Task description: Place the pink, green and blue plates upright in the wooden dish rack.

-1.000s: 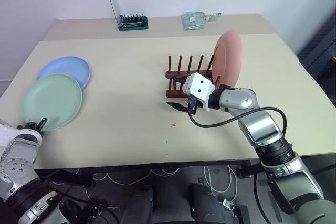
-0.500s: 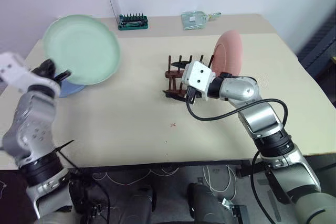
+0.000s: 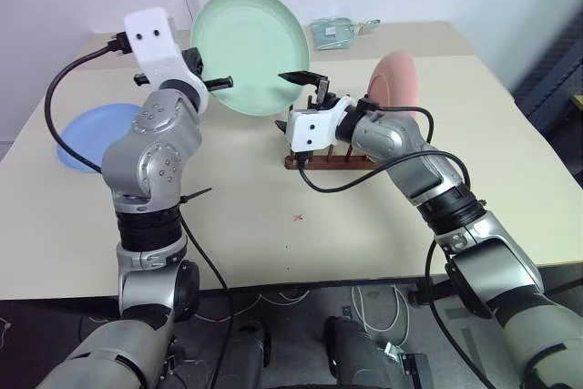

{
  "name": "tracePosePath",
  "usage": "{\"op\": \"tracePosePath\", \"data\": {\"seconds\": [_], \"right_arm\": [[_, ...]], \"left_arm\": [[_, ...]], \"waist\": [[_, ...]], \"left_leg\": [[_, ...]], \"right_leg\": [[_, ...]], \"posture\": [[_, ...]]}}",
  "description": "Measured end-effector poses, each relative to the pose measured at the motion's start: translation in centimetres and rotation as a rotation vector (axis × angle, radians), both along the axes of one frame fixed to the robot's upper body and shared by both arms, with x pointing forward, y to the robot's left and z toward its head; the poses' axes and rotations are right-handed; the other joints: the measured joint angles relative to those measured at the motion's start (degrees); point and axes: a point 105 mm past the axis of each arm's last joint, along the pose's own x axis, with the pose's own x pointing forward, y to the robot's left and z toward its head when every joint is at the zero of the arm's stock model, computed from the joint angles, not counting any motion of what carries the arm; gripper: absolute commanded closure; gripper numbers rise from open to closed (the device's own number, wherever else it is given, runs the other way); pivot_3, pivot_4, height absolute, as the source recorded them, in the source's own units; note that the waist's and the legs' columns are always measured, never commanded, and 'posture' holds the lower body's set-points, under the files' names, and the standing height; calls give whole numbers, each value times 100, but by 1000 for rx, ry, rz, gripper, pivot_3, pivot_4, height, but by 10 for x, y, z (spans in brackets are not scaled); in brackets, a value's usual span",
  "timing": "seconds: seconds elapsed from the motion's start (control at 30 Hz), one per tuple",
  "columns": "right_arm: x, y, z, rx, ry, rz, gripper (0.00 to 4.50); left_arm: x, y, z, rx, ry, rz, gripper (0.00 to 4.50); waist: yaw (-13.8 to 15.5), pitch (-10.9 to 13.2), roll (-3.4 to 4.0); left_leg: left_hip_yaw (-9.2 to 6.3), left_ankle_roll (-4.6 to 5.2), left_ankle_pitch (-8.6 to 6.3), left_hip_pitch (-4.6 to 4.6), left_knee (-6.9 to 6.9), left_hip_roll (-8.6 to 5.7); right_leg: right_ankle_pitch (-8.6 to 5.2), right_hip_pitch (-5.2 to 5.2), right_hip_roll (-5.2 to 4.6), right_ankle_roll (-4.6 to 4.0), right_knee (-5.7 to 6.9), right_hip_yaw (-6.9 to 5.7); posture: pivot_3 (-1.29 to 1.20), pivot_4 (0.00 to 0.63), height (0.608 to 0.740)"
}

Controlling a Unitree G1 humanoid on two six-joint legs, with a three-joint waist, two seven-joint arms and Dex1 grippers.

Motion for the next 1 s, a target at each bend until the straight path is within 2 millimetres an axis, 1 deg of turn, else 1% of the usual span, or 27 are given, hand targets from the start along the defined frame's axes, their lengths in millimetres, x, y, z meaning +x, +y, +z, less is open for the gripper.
{"op": "tracePosePath", "data": {"seconds": [0.07, 0.2, 0.27, 0.3, 0.37, 0.47, 0.57, 0.6, 0.67, 0.7, 0.8, 0.83, 0.9, 1.0], "right_arm": [[2, -1, -2, -6, -2, -4, 1041], [5, -3, -6, -22, -3, -16, 2984], [6, -4, -8, -30, -4, -27, 4039], [7, -4, -9, -37, -6, -29, 4468], [7, -3, -12, -53, -6, -29, 4468], [7, -3, -12, -54, -11, -32, 4468], [8, -3, -12, -61, -17, -37, 4500], [8, -4, -12, -58, -23, -40, 4500], [8, -5, -10, -52, -30, -45, 4500], [9, -5, -10, -51, -32, -47, 4500], [10, -9, -10, -55, -33, -56, 4500], [10, -10, -10, -56, -34, -57, 4500], [7, -10, -8, -54, -42, -49, 4500], [2, -16, -5, -30, -30, -29, 4500]], "left_arm": [[-2, -5, 4, -1, -7, -14, 4500], [-3, -9, 8, -7, -12, -28, 4500], [-4, -11, 14, -8, -28, -37, 4500], [-5, -12, 17, -9, -39, -42, 4500], [-8, -16, 24, -6, -67, -61, 4500], [-8, -16, 23, -5, -59, -65, 4500], [-8, -18, 22, -37, -59, -86, 3543], [-8, -19, 21, -61, -61, -100, 3091], [-10, -19, 25, -130, -95, -130, 1954], [-10, -17, 29, -149, -115, -133, 1468], [-16, -4, 52, -237, -221, -134, 36], [-18, 2, 62, -262, -263, -127, 36], [-23, 19, 75, -265, -332, -91, 36], [-25, 53, 83, -221, -374, -1, 36]], "waist": [[8, 0, 0], [1, 0, 0], [1, 0, 0], [1, 0, 0], [3, 1, 1], [3, 1, 1], [7, 1, 1], [9, 1, 1], [5, 2, 0], [0, 2, 0], [-1, 2, 0], [1, 2, 0], [-1, 2, 0], [-7, 2, 0]], "left_leg": [[0, 0, 0, -1, 0, -1], [0, 0, 0, 0, 1, 0], [0, 0, 0, -1, 1, 0], [0, 0, 0, 0, 1, 0], [1, 0, 0, 0, 0, -1], [1, -1, 1, 0, 1, 0], [1, -1, 0, -1, 2, 0], [1, -1, 1, 0, 2, 0], [1, -1, 1, -1, 2, 0], [1, -2, 1, -1, 2, 0], [2, -2, 1, -1, 2, 0], [3, -2, 1, -1, 2, 0], [3, -2, 1, 1, 1, 0], [4, -2, 1, 1, 0, 1]], "right_leg": [[0, 1, 0, 0, -1, 0], [0, 1, 0, 0, 0, 0], [0, 1, 0, 0, -1, 0], [0, 1, 1, 0, -1, 0], [0, 1, 0, 0, -1, 1], [0, 1, 1, 0, 0, 2], [0, 2, 1, 0, -1, 2], [0, 2, 1, 0, -1, 2], [0, 1, 1, 0, -1, 2], [0, 1, 1, 0, -1, 2], [0, 1, 1, 0, -1, 2], [0, 1, 1, 0, -2, 2], [0, 1, 1, 0, -2, 2], [0, 1, 2, 0, -1, 3]], "posture": [[0, 150, 740], [0, 150, 740], [0, 150, 740], [0, 150, 740], [0, 150, 740], [0, 150, 740], [0, 150, 740], [0, 150, 740], [0, 150, 740], [0, 150, 740], [0, 150, 740], [0, 150, 740], [0, 150, 740], [0, 150, 740]]}}
